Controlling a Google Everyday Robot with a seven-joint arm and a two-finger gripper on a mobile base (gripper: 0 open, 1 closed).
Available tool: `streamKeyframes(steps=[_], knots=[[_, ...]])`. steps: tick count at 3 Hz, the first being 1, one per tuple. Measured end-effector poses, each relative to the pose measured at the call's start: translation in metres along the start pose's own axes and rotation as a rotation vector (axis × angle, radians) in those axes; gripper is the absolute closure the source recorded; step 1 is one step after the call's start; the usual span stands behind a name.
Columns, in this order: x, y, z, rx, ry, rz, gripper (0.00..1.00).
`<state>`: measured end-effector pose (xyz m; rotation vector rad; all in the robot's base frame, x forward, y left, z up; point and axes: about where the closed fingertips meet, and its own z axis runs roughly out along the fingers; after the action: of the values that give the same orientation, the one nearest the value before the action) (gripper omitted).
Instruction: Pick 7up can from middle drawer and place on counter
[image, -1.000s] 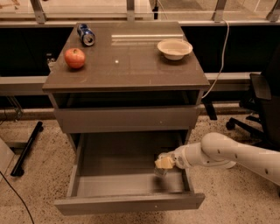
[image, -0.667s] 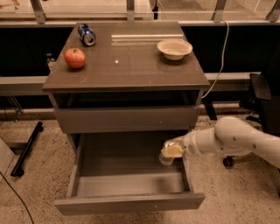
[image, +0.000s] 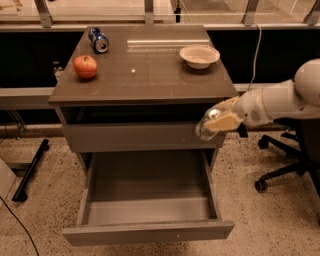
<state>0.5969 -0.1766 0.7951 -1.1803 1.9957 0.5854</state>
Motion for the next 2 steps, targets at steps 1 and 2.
streamKeyframes(steps=[1,2], knots=[[-0.038,-0.018,-0.039,-0.027,0.035,-0.064,1.00],[-0.069,-0.032,-0.066,-0.062,0.099,-0.098,1.00]])
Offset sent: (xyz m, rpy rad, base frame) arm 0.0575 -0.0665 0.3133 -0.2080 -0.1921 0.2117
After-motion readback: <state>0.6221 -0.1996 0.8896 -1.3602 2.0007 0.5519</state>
